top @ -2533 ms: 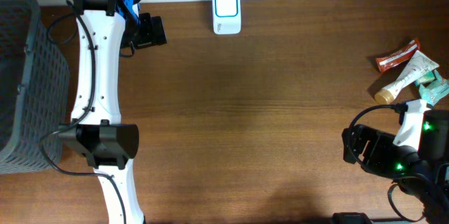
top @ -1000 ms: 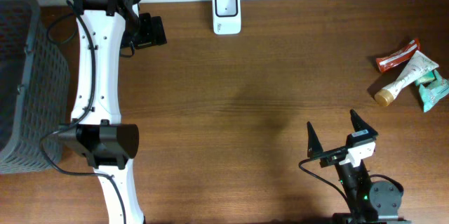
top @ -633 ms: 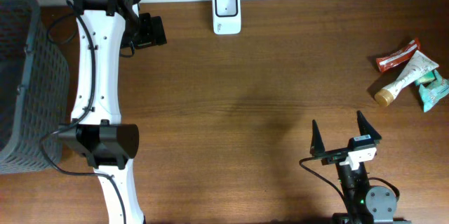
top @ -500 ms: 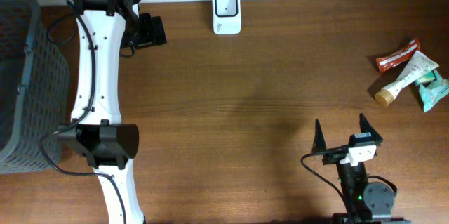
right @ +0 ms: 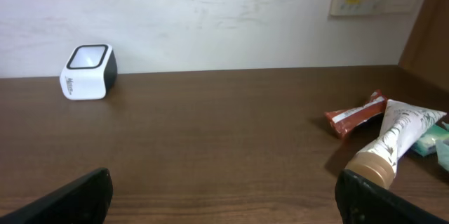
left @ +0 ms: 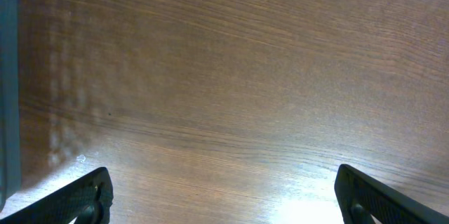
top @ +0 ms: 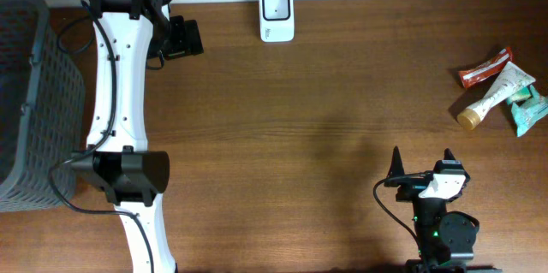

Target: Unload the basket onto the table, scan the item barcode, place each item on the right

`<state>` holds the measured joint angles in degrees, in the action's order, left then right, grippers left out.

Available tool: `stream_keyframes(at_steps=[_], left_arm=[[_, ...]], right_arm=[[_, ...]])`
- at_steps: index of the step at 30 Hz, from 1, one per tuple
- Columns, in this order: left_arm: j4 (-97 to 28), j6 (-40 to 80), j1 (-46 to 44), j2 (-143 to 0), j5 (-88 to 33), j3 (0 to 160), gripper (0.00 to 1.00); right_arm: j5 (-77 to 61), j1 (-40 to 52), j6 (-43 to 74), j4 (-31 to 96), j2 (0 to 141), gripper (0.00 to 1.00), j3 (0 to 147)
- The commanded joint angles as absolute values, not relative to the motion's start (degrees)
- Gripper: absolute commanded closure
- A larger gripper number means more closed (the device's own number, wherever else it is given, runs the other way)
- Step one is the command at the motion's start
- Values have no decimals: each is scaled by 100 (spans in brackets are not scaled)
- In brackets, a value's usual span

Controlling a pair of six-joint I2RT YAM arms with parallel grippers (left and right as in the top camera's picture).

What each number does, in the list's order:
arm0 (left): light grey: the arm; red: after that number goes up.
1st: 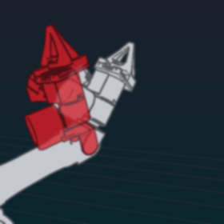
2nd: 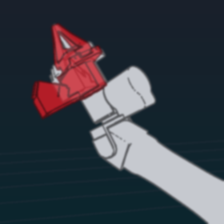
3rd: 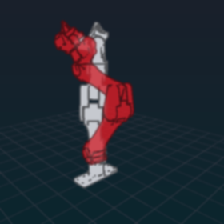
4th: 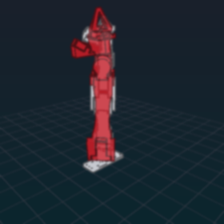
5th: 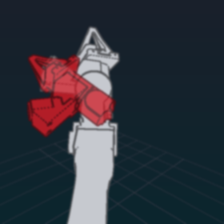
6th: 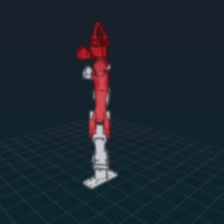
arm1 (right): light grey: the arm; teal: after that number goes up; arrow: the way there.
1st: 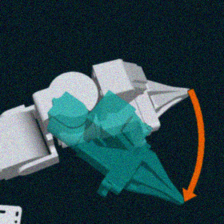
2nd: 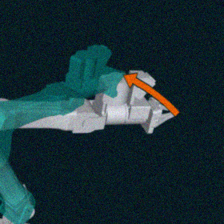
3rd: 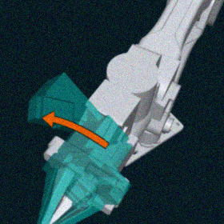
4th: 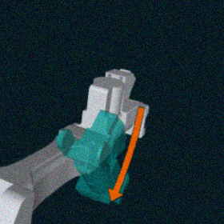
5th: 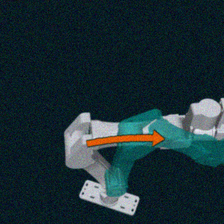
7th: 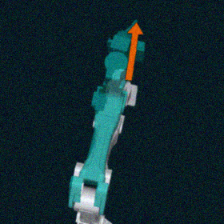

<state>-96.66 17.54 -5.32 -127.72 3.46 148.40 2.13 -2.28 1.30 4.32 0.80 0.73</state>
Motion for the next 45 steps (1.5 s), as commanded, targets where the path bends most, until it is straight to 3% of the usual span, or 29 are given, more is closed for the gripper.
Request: stream_keyframes(at_steps=[1, 12, 45], left_arm=[[-9673, 1747, -534, -12702, 388, 14892, 1], [-9673, 1747, -534, -12702, 388, 14892, 1], [-9673, 1747, -534, -12702, 388, 14892, 1]], right_arm=[[318, -193, 257, 467, 19, 1, 32], [191, -189, -316, 486, 21, 1, 32], [158, -189, -255, 471, 19, 1, 32]])
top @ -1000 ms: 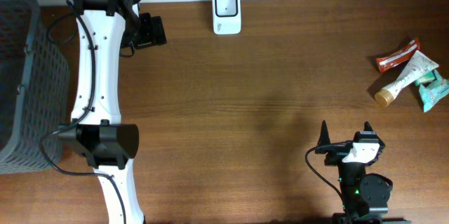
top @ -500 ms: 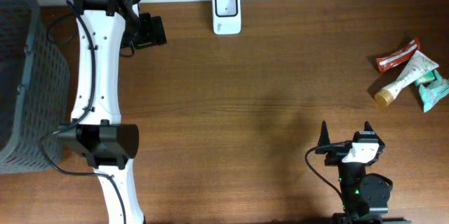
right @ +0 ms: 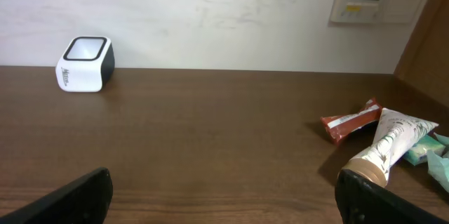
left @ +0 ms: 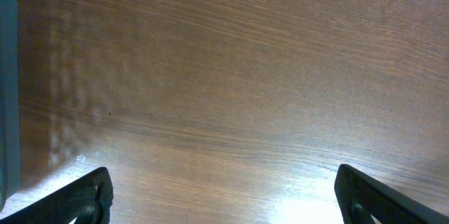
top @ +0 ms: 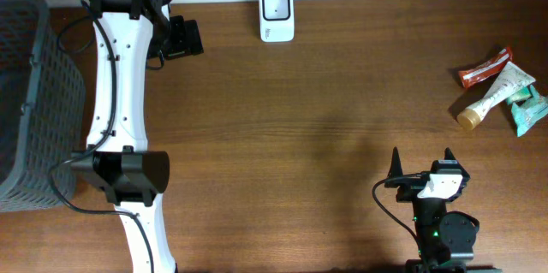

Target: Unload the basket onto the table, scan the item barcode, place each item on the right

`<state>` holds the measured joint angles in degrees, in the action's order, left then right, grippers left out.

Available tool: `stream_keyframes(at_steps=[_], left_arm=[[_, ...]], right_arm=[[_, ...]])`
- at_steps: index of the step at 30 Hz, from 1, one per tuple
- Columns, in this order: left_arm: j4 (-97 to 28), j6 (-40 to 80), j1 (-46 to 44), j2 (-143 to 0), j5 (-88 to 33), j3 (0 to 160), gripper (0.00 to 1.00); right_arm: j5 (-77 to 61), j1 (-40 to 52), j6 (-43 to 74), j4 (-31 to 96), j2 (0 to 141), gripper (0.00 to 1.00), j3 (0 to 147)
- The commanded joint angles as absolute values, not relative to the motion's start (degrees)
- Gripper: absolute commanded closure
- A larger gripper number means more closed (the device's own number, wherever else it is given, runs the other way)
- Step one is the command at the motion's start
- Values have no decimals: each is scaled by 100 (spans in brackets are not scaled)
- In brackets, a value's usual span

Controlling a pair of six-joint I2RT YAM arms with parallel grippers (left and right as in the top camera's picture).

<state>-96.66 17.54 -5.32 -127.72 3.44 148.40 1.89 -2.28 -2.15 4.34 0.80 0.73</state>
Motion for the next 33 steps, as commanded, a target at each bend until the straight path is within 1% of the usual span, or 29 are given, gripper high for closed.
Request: stream_keyframes(at_steps=[1, 9, 13, 19, 24, 28, 33], left_arm=[[-9671, 1747, -534, -12702, 388, 14892, 1], [-9673, 1747, -534, -12591, 388, 14892, 1], [-9657, 1747, -650, -12217, 355, 14892, 1], [-9435, 1752, -934, -11498, 696, 14593, 1], [-8637, 1750, -1127, -10512, 808, 13111, 1], [-7913, 1750, -1129, -9618, 891, 11231, 1], [-6718, 1750, -1125, -8479, 886, 9045, 1]], right_arm=[[158, -189, -255, 471, 19, 1, 32], [158, -189, -255, 471, 19, 1, 32], [158, -189, -255, 471, 19, 1, 32], [158, -189, -255, 471, 19, 1, 32], [158, -189, -255, 471, 19, 1, 32], [158, -189, -255, 471, 19, 1, 32], [158, -189, -255, 471, 19, 1, 32]])
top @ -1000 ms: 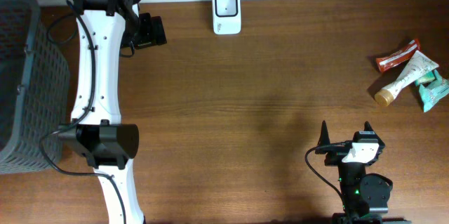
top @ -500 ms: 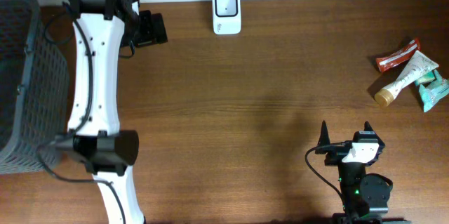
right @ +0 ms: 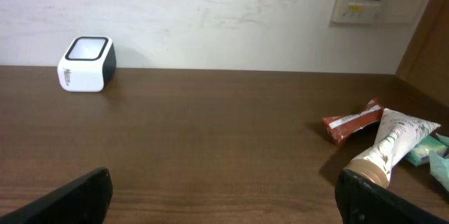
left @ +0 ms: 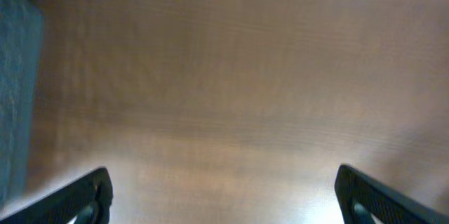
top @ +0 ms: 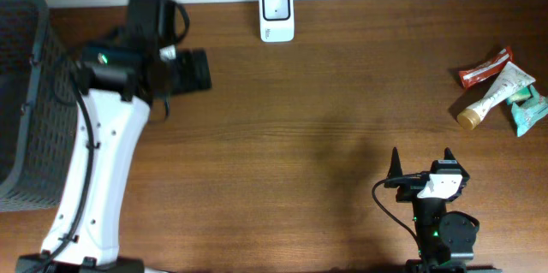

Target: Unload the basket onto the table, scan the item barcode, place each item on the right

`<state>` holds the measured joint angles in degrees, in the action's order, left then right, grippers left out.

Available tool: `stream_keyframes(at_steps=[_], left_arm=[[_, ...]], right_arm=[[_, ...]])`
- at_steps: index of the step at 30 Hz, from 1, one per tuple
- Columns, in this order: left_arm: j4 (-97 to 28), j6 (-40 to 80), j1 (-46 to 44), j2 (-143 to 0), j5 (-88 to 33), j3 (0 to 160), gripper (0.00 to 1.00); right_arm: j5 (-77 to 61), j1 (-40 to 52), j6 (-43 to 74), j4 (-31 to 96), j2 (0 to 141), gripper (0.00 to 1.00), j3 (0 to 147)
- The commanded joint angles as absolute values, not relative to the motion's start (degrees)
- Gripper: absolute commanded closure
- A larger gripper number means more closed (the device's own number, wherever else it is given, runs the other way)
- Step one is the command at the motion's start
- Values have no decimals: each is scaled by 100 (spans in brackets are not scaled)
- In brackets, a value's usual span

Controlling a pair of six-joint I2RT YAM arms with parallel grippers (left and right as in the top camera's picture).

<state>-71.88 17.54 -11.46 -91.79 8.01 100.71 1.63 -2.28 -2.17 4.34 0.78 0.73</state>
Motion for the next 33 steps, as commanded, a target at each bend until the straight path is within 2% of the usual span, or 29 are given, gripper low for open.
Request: stream_keyframes(at_steps=[1, 11, 16, 22, 29, 33], left_arm=[[-6508, 1750, -1096, -8213, 884, 8628, 1], [-4735, 1747, -993, -5520, 921, 5262, 1], [-3916, 1750, -996, -3636, 928, 3817, 1], [-3920, 1747, -993, -1918, 930, 3098, 1], [-3896, 1747, -543, -1223, 858, 2582, 1], [-3317, 1745, -416, -939, 731, 2272, 1]], right_arm=[[158, -189, -255, 471, 19, 1, 32], [158, -189, -255, 471, 19, 1, 32], [158, -189, -255, 471, 21, 1, 32], [158, -189, -255, 471, 19, 1, 32], [158, -189, -255, 471, 19, 1, 32], [158, -189, -255, 471, 21, 1, 32]])
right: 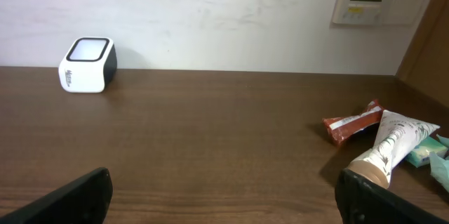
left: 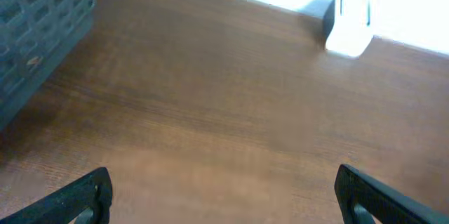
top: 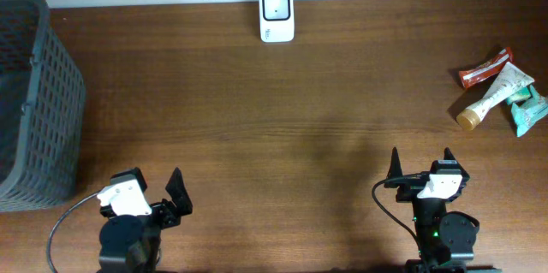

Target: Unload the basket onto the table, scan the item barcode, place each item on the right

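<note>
The white barcode scanner stands at the table's back edge; it also shows as the scanner and the scanner in the wrist views. The items lie at the far right: a red packet, a cream tube with a brown cap, and a teal packet. My right gripper is open at the front right, well short of the tube. My left gripper is open at the front left, with nothing between its fingers.
A dark grey mesh basket stands at the table's left edge, and the basket fills the upper left of the left wrist view. A wall panel hangs behind the table's right end.
My left arm was stretched out with its gripper near the table's back left; now it is folded at the front left, its camera facing the scanner. The right arm has not moved.
At the two oldest moments my left arm reached to the back left corner beside the basket, gripper open over bare table. Then the gripper stood a little further right and nearer. Now the arm is folded at the front left. The right gripper stayed open in place.
</note>
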`<state>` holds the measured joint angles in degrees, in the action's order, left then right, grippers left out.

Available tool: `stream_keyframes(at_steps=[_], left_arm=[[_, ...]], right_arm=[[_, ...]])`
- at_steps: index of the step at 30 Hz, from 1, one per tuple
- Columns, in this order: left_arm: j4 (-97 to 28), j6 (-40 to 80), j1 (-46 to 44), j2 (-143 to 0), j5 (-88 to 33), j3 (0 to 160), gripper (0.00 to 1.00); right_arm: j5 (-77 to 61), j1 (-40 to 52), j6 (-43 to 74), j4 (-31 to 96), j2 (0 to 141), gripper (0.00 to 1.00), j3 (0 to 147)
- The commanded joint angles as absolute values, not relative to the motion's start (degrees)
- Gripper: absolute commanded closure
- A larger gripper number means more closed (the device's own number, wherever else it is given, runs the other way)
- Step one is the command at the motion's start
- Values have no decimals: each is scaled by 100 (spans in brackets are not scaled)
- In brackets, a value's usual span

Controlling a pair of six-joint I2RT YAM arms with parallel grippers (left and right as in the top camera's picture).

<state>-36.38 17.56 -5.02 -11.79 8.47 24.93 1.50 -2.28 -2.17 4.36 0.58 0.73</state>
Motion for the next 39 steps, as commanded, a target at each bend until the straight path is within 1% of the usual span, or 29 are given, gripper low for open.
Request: stream_keyframes(at_steps=[1, 5, 6, 9, 15, 20, 27, 30, 32, 39], left_arm=[[-3068, 1745, -416, -856, 731, 2150, 1], [-2108, 1653, -414, -591, 738, 1636, 1], [-1549, 1656, -381, -495, 735, 1341, 1], [-906, 1658, -303, -425, 731, 985, 1], [45, 1649, -228, -250, 740, 478, 1], [589, 1330, -228, -25, 733, 54, 1], [445, 770, -235, -25, 735, 47, 1], [-47, 414, -233, -25, 792, 47, 1], [-399, 414, -233, -25, 961, 47, 1], [-401, 294, -233, -25, 838, 47, 1]], right_arm=[[158, -189, -255, 471, 21, 1, 32], [158, -189, -255, 471, 19, 1, 32], [158, -189, -255, 471, 19, 1, 32], [158, -189, -255, 471, 19, 1, 32], [158, -189, -255, 471, 19, 1, 32], [158, -189, -255, 471, 19, 1, 32], [158, -189, -255, 471, 19, 1, 32], [158, -189, -255, 471, 19, 1, 32], [158, -189, -255, 471, 19, 1, 32], [158, -189, -255, 471, 21, 1, 32]])
